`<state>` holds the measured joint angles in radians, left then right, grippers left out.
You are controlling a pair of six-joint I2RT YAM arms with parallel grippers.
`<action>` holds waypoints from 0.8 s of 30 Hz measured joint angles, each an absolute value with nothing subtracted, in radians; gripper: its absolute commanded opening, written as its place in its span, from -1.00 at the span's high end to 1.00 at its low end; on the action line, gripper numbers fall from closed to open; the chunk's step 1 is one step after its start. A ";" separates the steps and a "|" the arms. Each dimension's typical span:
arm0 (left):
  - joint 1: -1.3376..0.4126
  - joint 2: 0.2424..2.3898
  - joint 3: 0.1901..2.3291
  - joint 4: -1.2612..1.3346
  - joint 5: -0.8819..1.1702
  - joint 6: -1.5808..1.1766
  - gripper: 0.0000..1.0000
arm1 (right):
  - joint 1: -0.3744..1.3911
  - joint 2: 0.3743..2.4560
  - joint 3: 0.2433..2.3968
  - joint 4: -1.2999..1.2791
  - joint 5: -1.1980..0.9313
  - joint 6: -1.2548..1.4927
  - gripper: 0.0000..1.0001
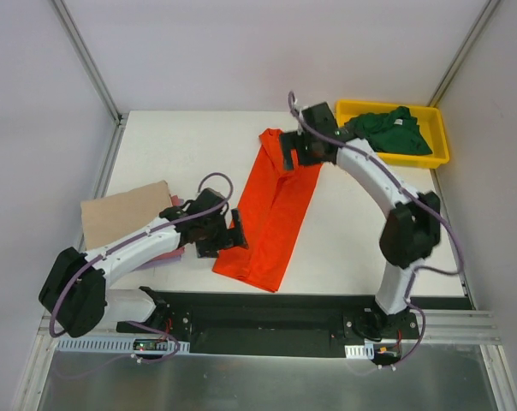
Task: Fold and stack the t-shirts
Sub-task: Rotate the tshirt 75 degree, then grab the bottom of the folded rectangular tshirt with both arms
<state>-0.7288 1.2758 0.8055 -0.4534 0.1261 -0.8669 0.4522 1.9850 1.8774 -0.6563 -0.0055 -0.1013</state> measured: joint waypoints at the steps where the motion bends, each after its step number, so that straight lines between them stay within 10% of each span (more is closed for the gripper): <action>1: -0.684 1.261 0.778 -0.455 0.126 -0.863 -0.98 | 0.484 1.887 1.754 -0.639 0.002 -0.138 -0.92; 9: -0.529 1.257 0.669 -0.517 0.136 -0.821 -0.33 | 0.855 1.381 1.030 -0.527 -0.132 -0.294 -0.76; 24: -0.530 1.351 0.653 -0.527 0.114 -0.807 0.44 | 1.130 1.612 0.970 -0.394 -0.170 -0.303 -0.20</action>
<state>-0.5304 1.3506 0.6525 -0.5270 0.1143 -0.8070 1.1301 1.6123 0.9699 -0.3943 -0.1699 -0.3035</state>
